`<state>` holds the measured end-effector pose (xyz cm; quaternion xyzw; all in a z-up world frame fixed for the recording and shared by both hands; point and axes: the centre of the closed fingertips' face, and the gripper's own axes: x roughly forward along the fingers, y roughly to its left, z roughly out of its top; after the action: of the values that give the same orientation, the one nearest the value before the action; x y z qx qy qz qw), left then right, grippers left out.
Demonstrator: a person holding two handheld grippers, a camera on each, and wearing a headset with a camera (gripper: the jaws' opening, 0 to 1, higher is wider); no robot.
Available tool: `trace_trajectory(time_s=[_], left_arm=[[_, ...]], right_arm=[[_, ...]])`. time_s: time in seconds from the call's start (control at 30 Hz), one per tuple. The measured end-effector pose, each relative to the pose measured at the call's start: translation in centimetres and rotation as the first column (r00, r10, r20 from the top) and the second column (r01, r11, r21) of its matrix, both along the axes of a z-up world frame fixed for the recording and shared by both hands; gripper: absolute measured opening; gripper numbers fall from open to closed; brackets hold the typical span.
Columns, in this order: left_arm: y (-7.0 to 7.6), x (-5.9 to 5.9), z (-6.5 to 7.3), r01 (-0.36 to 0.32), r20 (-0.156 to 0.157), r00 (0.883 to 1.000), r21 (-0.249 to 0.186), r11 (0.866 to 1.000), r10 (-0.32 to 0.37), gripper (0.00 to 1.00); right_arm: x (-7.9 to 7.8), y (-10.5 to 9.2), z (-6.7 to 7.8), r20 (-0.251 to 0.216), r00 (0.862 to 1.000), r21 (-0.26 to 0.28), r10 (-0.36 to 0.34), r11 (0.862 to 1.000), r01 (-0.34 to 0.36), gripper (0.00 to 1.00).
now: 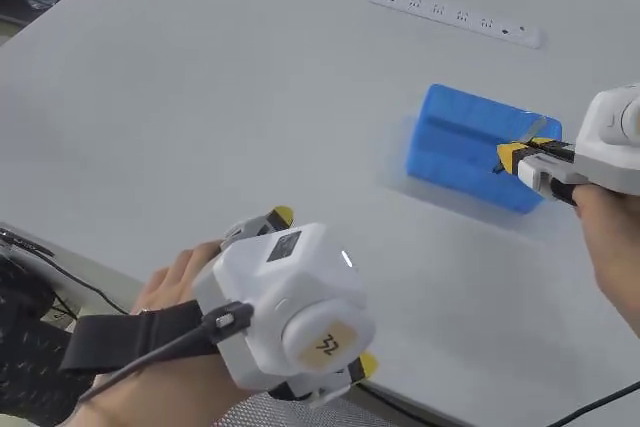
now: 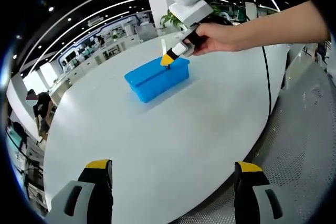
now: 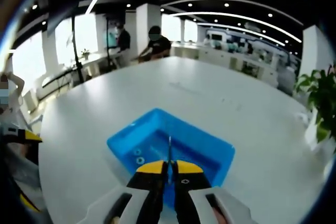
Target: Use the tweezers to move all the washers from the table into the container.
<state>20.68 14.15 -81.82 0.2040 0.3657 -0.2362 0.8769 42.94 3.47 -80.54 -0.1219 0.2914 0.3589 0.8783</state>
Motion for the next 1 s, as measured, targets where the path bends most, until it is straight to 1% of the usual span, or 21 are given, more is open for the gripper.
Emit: trace_trajectory(time_s=[0.07,0.1,0.13,0.23,0.43,0.53,0.67,0.7,0.73,0.8,0.9,0.97,1.0], left_arm=[[0.0,0.0,0.0,0.0,0.002,1.0,0.0,1.0,0.0,0.99],[0.0,0.0,0.1,-0.001,0.002,1.0,-0.002,1.0,0.001,0.99],[0.0,0.0,0.0,-0.002,0.002,1.0,-0.002,1.0,0.002,0.99],[0.0,0.0,0.0,0.002,0.001,1.0,0.0,1.0,-0.002,0.99],[-0.1,-0.1,-0.1,0.006,-0.006,1.0,0.004,1.0,-0.006,0.99],[-0.1,-0.1,-0.2,0.008,-0.008,1.0,0.005,1.0,-0.008,0.99],[-0.1,-0.3,-0.4,0.013,-0.02,1.0,0.015,1.0,-0.012,0.99],[-0.1,-0.4,-0.5,0.019,-0.024,1.0,0.017,1.0,-0.018,0.99],[-0.2,-0.4,-0.5,0.021,-0.026,0.999,0.017,1.0,-0.021,0.99],[-0.2,-0.4,-0.6,0.022,-0.028,0.999,0.02,1.0,-0.022,0.99],[-0.2,-0.4,-0.6,0.019,-0.033,0.999,0.016,1.0,-0.018,0.99],[-0.2,-0.5,-0.6,0.019,-0.033,0.999,0.015,1.0,-0.018,0.99],[-0.2,-0.5,-0.6,0.02,-0.035,0.999,0.015,1.0,-0.02,0.99]], right_arm=[[-0.2,0.0,-0.3,-0.006,1.0,-0.006,0.002,1.0,-0.002,0.02],[-0.3,0.0,-0.2,0.007,1.0,0.002,0.002,1.0,-0.002,0.02],[-0.4,0.0,-0.3,-0.002,1.0,-0.005,0.002,1.0,-0.002,0.02],[-0.2,0.0,-0.3,0.001,1.0,-0.005,0.003,1.0,-0.003,0.03],[-0.2,-0.1,-0.2,-0.011,1.0,0.01,-0.009,1.0,0.009,0.03],[-0.4,0.1,0.6,-0.013,1.0,0.044,-0.014,0.999,0.015,0.03],[-0.8,0.2,1.6,0.005,1.0,0.056,-0.005,0.998,0.004,0.03],[-0.8,-0.1,2.1,0.01,1.0,0.056,-0.001,0.998,0.001,0.03],[-0.9,-0.1,2.2,0.012,1.0,0.056,-0.001,0.998,0.0,0.03],[-1.4,-0.2,2.8,0.02,1.0,0.065,0.001,0.998,-0.003,0.03],[-2.0,-0.4,4.4,0.031,1.0,0.098,0.001,0.995,-0.004,0.03],[-2.4,-0.8,5.0,0.037,0.999,0.107,0.0,0.994,-0.004,0.03],[-3.0,-0.9,5.4,0.042,0.999,0.112,0.002,0.994,-0.007,0.03]])
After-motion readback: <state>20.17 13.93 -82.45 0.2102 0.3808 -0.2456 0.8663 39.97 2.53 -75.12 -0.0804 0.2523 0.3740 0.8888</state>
